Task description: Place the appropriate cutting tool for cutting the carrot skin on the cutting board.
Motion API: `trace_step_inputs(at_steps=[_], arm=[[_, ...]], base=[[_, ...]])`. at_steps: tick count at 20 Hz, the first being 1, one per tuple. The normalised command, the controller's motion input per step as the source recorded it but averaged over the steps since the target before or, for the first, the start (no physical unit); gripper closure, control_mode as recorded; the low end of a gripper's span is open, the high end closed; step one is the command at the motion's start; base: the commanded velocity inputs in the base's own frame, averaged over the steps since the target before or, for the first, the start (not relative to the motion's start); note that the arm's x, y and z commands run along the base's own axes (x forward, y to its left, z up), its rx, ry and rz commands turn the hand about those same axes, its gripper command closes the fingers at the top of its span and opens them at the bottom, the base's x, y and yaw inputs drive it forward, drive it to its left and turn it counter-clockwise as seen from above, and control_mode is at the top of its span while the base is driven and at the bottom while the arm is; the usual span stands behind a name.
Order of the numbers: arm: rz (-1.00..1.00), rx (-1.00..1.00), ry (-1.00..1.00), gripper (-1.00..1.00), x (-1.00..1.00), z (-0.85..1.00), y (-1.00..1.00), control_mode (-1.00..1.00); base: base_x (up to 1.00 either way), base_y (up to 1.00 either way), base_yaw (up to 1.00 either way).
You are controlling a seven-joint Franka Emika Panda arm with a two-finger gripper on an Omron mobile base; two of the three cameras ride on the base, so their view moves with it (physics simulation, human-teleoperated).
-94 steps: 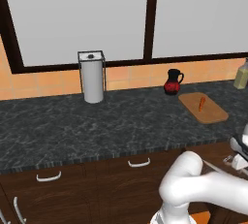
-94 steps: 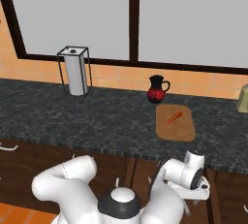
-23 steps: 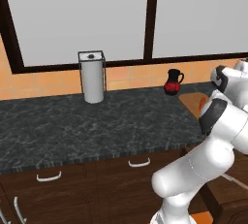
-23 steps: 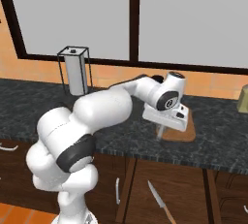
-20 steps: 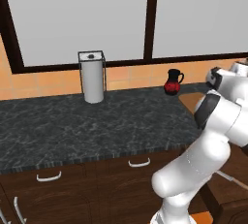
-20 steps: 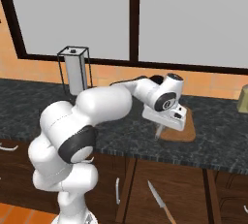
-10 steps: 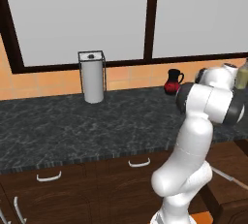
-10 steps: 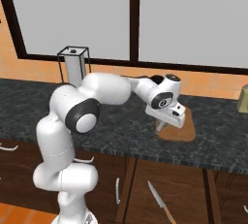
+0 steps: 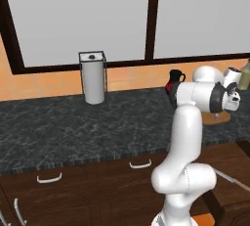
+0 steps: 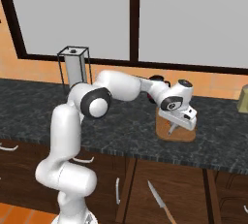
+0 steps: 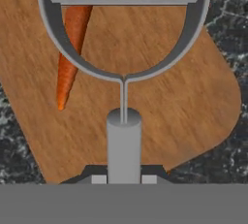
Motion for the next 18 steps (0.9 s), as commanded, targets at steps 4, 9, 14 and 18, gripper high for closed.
trace_step_inputs(at_steps=[4, 9, 14, 18], arm=[[-0.02, 0.0, 0.02, 1.0, 0.5, -0.19, 0.01, -1.0], [0.0, 0.0, 0.01, 1.0, 0.26, -0.33, 0.0, -1.0], [-0.01, 0.0, 0.01, 1.0, 0.07, -0.44, 0.06, -1.0], [0.0, 0.0, 0.0, 1.0, 0.14, -0.24, 0.08, -1.0]], base=[[0.0, 0.0, 0.0], [0.0, 0.0, 0.0], [0.0, 0.0, 0.0], [0.0, 0.0, 0.0]])
